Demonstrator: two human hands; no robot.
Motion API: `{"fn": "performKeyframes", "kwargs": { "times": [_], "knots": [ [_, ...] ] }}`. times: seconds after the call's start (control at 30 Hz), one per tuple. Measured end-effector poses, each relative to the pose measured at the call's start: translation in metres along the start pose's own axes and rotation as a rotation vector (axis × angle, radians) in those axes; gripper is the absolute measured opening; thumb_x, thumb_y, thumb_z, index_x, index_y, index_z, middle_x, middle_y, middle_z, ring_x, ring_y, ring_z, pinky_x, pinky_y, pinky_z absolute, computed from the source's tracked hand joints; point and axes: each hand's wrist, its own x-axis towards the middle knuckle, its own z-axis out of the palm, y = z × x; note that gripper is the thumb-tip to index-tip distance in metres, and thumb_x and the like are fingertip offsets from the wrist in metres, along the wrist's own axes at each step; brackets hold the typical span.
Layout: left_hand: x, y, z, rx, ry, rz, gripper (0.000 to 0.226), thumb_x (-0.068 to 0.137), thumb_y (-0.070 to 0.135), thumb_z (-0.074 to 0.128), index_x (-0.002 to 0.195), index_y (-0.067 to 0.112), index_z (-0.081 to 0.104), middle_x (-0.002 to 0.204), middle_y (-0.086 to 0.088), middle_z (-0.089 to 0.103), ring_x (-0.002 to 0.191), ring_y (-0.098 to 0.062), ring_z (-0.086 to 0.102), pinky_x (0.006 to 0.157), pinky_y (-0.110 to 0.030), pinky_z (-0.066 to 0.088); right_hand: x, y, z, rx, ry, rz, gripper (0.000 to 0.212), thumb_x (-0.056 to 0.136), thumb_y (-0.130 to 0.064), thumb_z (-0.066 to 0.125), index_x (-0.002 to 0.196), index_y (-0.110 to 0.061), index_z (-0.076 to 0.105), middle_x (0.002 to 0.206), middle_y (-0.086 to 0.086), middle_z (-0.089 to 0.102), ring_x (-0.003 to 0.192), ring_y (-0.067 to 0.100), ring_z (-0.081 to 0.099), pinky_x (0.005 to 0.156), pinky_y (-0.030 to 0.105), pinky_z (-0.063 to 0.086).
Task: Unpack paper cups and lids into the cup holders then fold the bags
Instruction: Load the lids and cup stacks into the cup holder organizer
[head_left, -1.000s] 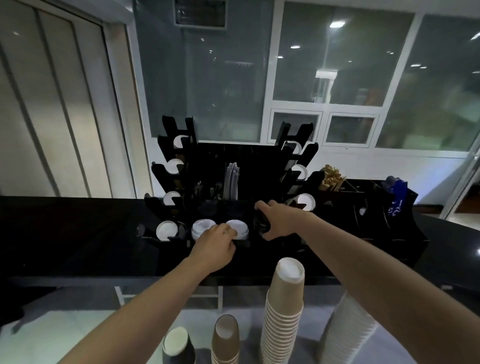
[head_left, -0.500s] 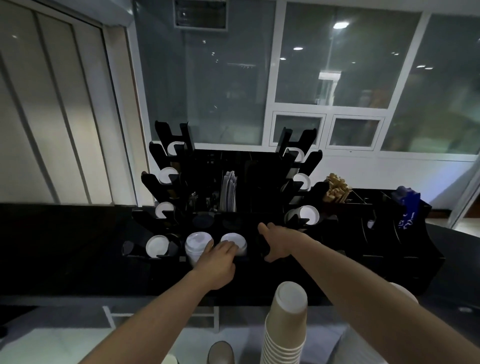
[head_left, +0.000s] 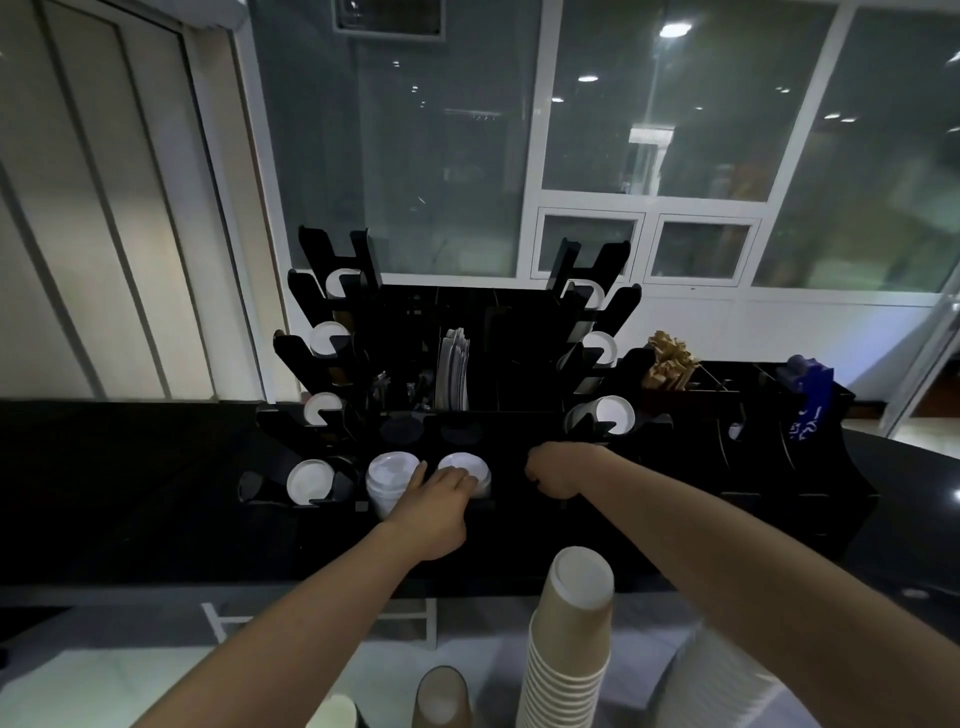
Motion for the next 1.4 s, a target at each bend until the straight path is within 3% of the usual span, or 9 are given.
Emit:
{"fn": "performKeyframes", "kwargs": {
  "times": [0.2, 0.4, 0.5, 0.73, 0.83, 0.97, 1.13, 1.27, 1.4],
  "knots": [
    [-0.006, 0.006, -0.020, -0.035, 0.114, 0.035, 0.056, 0.087, 0.012, 0.050, 0.143, 0.016, 0.048, 0.147, -0.001, 0.046, 0.139, -0.023, 0.038, 0.125, -0.046, 0.011, -0.038, 0.004, -0.029, 0.080, 0.136, -0.023, 0.040, 0.098, -0.002, 0.043, 0.134, -0.008, 0.060, 0.130, 0.013, 0.060, 0.113, 0.030, 0.060, 0.080, 0.027, 0.043],
    [-0.009, 0.020, -0.029, -0.049, 0.255, 0.176, 0.037, 0.087, 0.017, 0.049, 0.120, 0.016, 0.064, 0.126, 0.000, 0.061, 0.121, -0.023, 0.054, 0.111, -0.043, 0.036, -0.076, 0.016, -0.036, 0.266, 0.319, 0.004, 0.032, 0.097, -0.006, 0.043, 0.119, -0.015, 0.064, 0.119, 0.007, 0.063, 0.100, 0.024, 0.057, 0.081, 0.029, 0.043],
    [-0.003, 0.029, -0.026, -0.029, 0.215, 0.198, 0.046, 0.093, 0.022, 0.050, 0.138, 0.014, 0.059, 0.142, 0.000, 0.056, 0.132, -0.022, 0.049, 0.115, -0.040, 0.031, -0.103, 0.016, -0.026, 0.354, 0.399, 0.033, 0.027, 0.100, -0.009, 0.044, 0.115, -0.014, 0.066, 0.107, 0.006, 0.065, 0.095, 0.025, 0.058, 0.083, 0.035, 0.048],
    [0.033, 0.060, -0.020, 0.118, -0.032, 0.278, 0.055, 0.096, 0.037, 0.051, 0.147, 0.016, 0.043, 0.151, -0.001, 0.043, 0.145, -0.020, 0.033, 0.124, -0.051, 0.007, -0.179, 0.005, 0.026, 0.486, 0.584, 0.059, 0.034, 0.103, -0.010, 0.043, 0.128, -0.016, 0.065, 0.132, -0.002, 0.062, 0.119, 0.017, 0.058, 0.099, 0.033, 0.049],
    [0.045, 0.065, -0.016, 0.280, -0.065, 0.305, 0.080, 0.093, 0.057, 0.053, 0.156, 0.013, 0.028, 0.158, -0.006, 0.035, 0.147, -0.023, 0.031, 0.124, -0.056, -0.001, -0.199, 0.004, 0.050, 0.493, 0.642, 0.060, 0.032, 0.100, -0.006, 0.046, 0.124, -0.013, 0.066, 0.128, 0.001, 0.064, 0.114, 0.020, 0.061, 0.095, 0.036, 0.051],
    [0.060, 0.060, -0.011, 0.465, -0.144, 0.306, 0.098, 0.086, 0.074, 0.048, 0.158, 0.013, 0.024, 0.151, -0.008, 0.044, 0.138, -0.026, 0.043, 0.121, -0.060, -0.009, -0.209, 0.006, 0.076, 0.488, 0.685, 0.078, 0.028, 0.099, -0.004, 0.048, 0.116, -0.011, 0.069, 0.124, 0.001, 0.066, 0.110, 0.020, 0.063, 0.090, 0.037, 0.053],
    [0.068, 0.057, -0.013, 0.458, -0.155, 0.283, 0.092, 0.086, 0.076, 0.043, 0.153, 0.015, 0.034, 0.150, -0.006, 0.047, 0.138, -0.024, 0.044, 0.120, -0.061, -0.012, -0.210, 0.010, 0.096, 0.530, 0.722, 0.111, 0.027, 0.100, -0.007, 0.050, 0.118, -0.011, 0.070, 0.122, 0.001, 0.067, 0.109, 0.019, 0.064, 0.088, 0.036, 0.054],
    [0.069, 0.057, -0.014, 0.449, -0.189, 0.250, 0.099, 0.083, 0.075, 0.049, 0.158, 0.019, 0.020, 0.162, -0.004, 0.031, 0.146, -0.026, 0.032, 0.119, -0.062, -0.013, -0.209, 0.009, 0.102, 0.553, 0.748, 0.122, 0.027, 0.100, -0.009, 0.052, 0.121, -0.010, 0.069, 0.120, 0.002, 0.068, 0.108, 0.019, 0.063, 0.086, 0.029, 0.050],
    [0.076, 0.065, -0.010, 0.453, -0.201, 0.230, 0.103, 0.081, 0.076, 0.052, 0.158, 0.016, 0.020, 0.157, -0.006, 0.037, 0.142, -0.027, 0.040, 0.118, -0.063, -0.014, -0.209, 0.014, 0.104, 0.550, 0.779, 0.106, 0.025, 0.098, -0.007, 0.054, 0.118, -0.008, 0.070, 0.114, 0.003, 0.068, 0.102, 0.020, 0.063, 0.082, 0.026, 0.049]
  ]
}}
